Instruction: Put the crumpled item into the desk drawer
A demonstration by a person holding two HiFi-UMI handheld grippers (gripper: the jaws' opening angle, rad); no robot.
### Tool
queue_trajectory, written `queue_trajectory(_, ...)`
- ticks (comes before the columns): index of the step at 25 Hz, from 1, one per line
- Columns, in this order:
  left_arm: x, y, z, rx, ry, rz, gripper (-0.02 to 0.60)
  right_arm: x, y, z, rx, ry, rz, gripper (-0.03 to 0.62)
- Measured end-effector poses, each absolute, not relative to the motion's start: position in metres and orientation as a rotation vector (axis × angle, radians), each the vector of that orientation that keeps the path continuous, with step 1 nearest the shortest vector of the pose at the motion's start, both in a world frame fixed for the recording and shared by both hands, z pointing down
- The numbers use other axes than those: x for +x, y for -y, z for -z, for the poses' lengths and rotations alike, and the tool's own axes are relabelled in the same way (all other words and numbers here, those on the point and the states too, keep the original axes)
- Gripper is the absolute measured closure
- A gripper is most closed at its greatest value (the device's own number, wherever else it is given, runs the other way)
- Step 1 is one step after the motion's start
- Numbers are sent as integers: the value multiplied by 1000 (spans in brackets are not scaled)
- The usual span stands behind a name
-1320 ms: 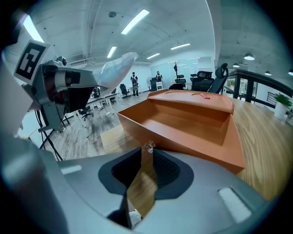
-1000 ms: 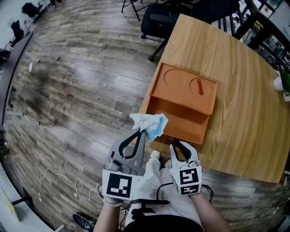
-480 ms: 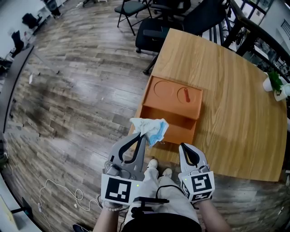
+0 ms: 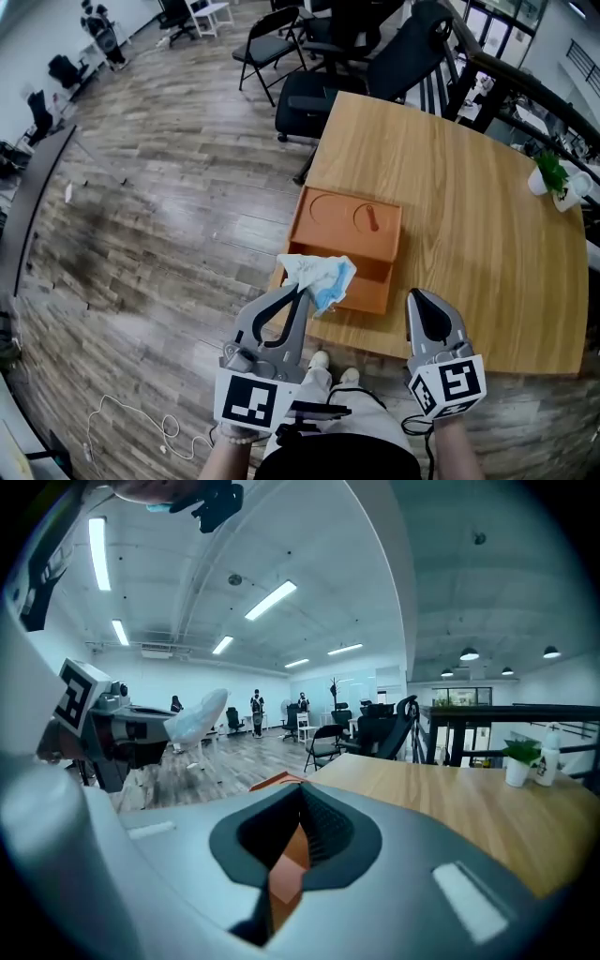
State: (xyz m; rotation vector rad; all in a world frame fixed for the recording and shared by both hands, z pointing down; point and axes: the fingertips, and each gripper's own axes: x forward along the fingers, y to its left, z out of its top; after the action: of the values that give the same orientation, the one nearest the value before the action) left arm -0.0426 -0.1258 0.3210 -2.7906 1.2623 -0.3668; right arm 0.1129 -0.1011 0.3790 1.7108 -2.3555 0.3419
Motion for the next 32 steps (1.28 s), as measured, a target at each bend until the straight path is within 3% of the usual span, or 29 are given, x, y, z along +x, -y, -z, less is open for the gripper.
queue_trajectory(16, -30, 118, -258, -2732, -1199, 244, 577, 163, 100, -293, 1881, 2308, -61, 594)
queue_trajectory(32, -37, 126, -262, -2720, -1187, 273, 577, 169, 96, -288, 1963, 2278, -77, 594)
